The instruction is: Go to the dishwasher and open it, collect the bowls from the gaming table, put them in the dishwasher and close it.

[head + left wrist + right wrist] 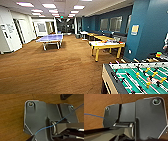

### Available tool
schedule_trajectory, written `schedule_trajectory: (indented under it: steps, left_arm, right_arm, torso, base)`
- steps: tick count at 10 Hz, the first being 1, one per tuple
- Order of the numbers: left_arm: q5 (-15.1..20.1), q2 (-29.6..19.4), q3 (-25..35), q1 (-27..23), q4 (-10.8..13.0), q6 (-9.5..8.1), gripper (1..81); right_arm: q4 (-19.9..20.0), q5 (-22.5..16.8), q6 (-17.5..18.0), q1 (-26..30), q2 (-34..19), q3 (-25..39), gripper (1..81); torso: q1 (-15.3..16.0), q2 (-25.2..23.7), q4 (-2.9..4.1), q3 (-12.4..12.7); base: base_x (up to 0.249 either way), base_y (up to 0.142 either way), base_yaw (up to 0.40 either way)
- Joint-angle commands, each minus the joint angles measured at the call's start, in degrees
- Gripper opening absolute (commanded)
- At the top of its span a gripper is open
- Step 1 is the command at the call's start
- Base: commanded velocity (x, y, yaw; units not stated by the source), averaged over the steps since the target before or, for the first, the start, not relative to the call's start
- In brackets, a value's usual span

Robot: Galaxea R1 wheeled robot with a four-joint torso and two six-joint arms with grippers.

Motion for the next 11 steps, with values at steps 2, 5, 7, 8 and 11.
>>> schedule_trajectory:
  steps: [2,5,7,8,11]
  left_arm:
    - [2.2,-0.8,0.0,-3.2,0.1,0.11,81.1]
    - [2.2,-0.8,0.0,-3.3,0.1,0.11,81.1]
    - [2.2,-0.7,0.0,-3.2,0.1,0.11,81.1]
    - [2.2,-0.7,0.0,-3.2,0.1,0.11,81.1]
    - [2.2,-0.7,0.0,-3.2,0.1,0.11,81.1]
  right_arm:
    - [-0.2,-2.1,-0.2,3.8,0.5,0.5,81.1]
    - [-0.1,-2.1,-0.2,3.8,0.6,0.5,81.1]
    - [-0.1,-2.1,-0.2,3.7,0.5,0.5,81.1]
    - [-0.1,-2.1,-0.2,3.6,0.5,0.5,81.1]
    - [-0.2,-2.1,-0.2,3.7,0.5,0.5,81.1]
  torso:
    - [0.0,0.0,0.00,0.0]
    - [0.0,0.0,0.00,0.0]
    - [0.0,0.0,0.00,0.0]
    - [0.0,0.0,0.00,0.0]
    - [0.0,0.0,0.00,0.0]
  base:
    - [0.116,0.064,0.000]
    - [0.116,0.064,0.000]
    - [0.116,0.063,0.000]
    - [0.116,0.000,0.000]
    - [0.116,0.000,0.000]
